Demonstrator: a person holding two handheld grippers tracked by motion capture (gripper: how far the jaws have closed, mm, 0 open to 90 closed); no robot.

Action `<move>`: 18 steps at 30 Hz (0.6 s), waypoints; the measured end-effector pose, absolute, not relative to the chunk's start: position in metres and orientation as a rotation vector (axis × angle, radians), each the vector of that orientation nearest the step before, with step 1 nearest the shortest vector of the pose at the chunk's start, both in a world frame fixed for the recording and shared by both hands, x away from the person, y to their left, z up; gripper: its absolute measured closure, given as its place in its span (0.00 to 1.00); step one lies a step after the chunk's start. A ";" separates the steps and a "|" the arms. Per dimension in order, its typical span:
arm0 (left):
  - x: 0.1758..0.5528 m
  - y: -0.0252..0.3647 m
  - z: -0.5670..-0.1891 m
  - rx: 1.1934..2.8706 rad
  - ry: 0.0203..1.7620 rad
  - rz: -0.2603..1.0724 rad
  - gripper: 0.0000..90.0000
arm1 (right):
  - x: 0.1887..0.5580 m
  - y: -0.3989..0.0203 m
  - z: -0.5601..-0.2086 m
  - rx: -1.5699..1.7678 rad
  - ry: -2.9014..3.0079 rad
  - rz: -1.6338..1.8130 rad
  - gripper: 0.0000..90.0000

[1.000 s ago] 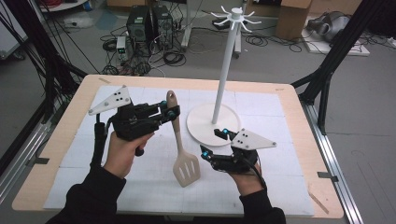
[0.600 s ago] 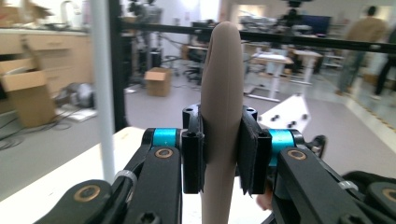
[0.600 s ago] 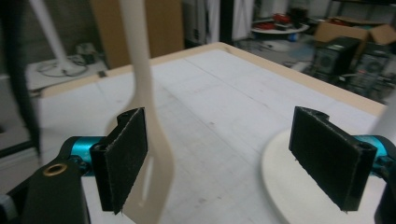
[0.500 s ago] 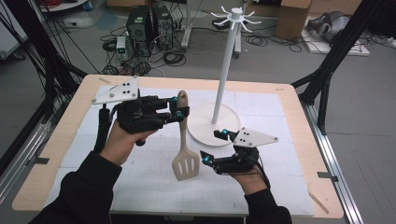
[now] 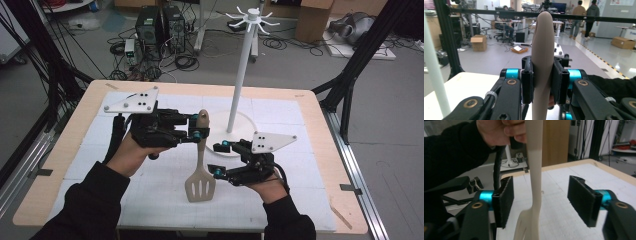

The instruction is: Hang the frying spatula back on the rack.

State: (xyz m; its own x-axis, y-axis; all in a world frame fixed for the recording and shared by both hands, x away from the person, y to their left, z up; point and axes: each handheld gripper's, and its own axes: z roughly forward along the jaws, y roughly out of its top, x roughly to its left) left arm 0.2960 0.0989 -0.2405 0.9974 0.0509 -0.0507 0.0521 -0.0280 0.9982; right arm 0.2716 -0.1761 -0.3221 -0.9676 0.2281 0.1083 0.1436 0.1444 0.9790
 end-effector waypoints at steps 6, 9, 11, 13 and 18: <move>0.295 0.096 -0.243 1.610 0.057 -0.024 0.82 | 0.277 -0.170 -0.315 0.298 2.317 2.037 0.52; 0.295 0.095 -0.243 1.615 0.049 -0.024 0.82 | 0.278 -0.167 -0.309 0.274 2.325 2.056 0.55; 0.295 0.095 -0.244 1.614 0.040 -0.026 0.82 | 0.279 -0.164 -0.306 0.250 2.333 2.061 0.58; 0.295 0.094 -0.244 1.611 0.033 -0.035 0.82 | 0.281 -0.162 -0.304 0.235 2.337 2.077 0.61; 0.295 0.094 -0.245 1.618 0.018 -0.044 0.81 | 0.283 -0.161 -0.302 0.201 2.332 2.116 0.69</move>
